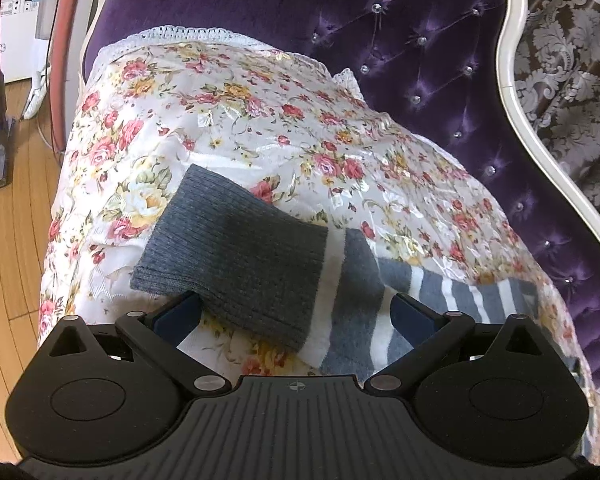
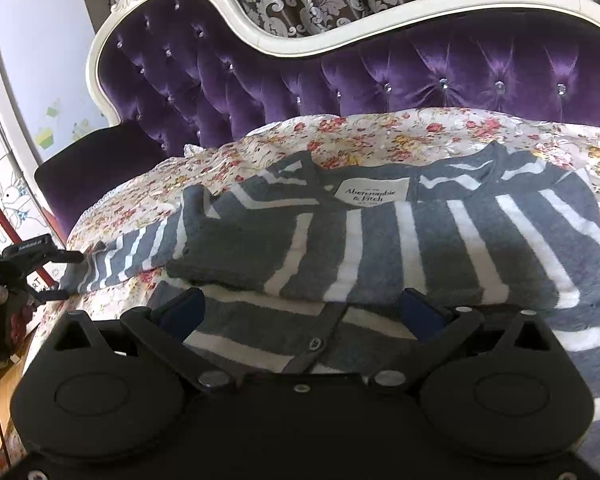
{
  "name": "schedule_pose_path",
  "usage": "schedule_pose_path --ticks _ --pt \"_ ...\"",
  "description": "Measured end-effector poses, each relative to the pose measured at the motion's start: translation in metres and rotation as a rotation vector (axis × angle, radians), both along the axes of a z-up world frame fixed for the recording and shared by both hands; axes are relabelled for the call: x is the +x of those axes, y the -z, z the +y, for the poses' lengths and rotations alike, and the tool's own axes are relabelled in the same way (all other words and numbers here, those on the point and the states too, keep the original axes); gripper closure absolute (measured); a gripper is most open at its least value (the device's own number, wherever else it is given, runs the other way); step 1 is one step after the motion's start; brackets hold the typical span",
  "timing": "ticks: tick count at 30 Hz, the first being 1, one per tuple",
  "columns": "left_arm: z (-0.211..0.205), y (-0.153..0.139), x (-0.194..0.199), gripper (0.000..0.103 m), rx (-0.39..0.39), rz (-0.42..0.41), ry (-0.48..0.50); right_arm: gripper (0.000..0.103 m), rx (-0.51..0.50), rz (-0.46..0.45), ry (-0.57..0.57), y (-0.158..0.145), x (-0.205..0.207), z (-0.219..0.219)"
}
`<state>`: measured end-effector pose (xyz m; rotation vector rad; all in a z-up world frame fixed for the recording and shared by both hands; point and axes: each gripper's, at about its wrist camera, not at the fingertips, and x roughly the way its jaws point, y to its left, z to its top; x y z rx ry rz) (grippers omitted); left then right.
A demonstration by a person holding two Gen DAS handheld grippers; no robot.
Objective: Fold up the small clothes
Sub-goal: 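Move the left tool down to the other sleeve cuff, then close the left tool on the sleeve cuff and lift it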
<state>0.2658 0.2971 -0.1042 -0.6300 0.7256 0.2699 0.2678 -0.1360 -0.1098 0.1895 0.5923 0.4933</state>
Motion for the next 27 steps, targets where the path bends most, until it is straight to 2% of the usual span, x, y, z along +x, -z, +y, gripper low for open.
schedule_pose_path --ticks 6,7,8,9,10,12,13,14,17,18,23,27 --pt "-0.001 0.0 0.002 0.002 0.002 -0.003 -0.012 0.001 0.004 0.003 0.001 0.0 0.0 -0.001" --pt "0.0 0.0 0.002 0.007 -0.001 -0.001 -0.02 0.001 0.006 0.005 0.003 0.0 0.0 -0.001" --pt "-0.001 -0.001 0.001 0.018 0.0 -0.003 -0.036 0.001 0.008 0.006 0.006 -0.001 0.0 -0.002" --pt "-0.001 -0.003 0.0 0.049 0.005 -0.004 -0.048 0.001 0.01 0.005 0.008 -0.001 0.0 -0.002" --pt "0.0 -0.006 0.0 0.066 0.016 0.001 -0.052 0.001 0.011 0.004 0.01 -0.002 0.0 -0.003" --pt "0.003 -0.008 0.0 0.072 0.016 0.005 -0.063 0.001 0.011 0.001 0.014 -0.003 0.0 -0.003" --pt "0.005 -0.007 -0.001 0.081 -0.004 -0.006 -0.066 0.001 0.011 -0.002 0.017 -0.004 0.0 -0.003" --pt "0.008 -0.007 -0.003 0.085 -0.025 -0.021 -0.073 0.001 0.009 -0.004 0.019 -0.005 0.0 -0.003" --pt "0.009 -0.012 -0.006 0.091 -0.026 -0.05 -0.076 0.001 0.008 -0.004 0.027 -0.005 0.0 -0.005" --pt "0.008 -0.015 -0.007 0.1 -0.02 -0.062 -0.071 0.001 0.011 -0.003 0.029 -0.006 0.0 -0.005" --pt "0.004 -0.033 -0.01 0.102 -0.007 -0.127 -0.054 0.001 0.028 -0.006 0.037 -0.01 0.0 -0.009" --pt "-0.003 -0.037 -0.01 0.101 -0.013 -0.133 -0.047 0.001 0.037 -0.009 0.04 -0.013 0.0 -0.012"
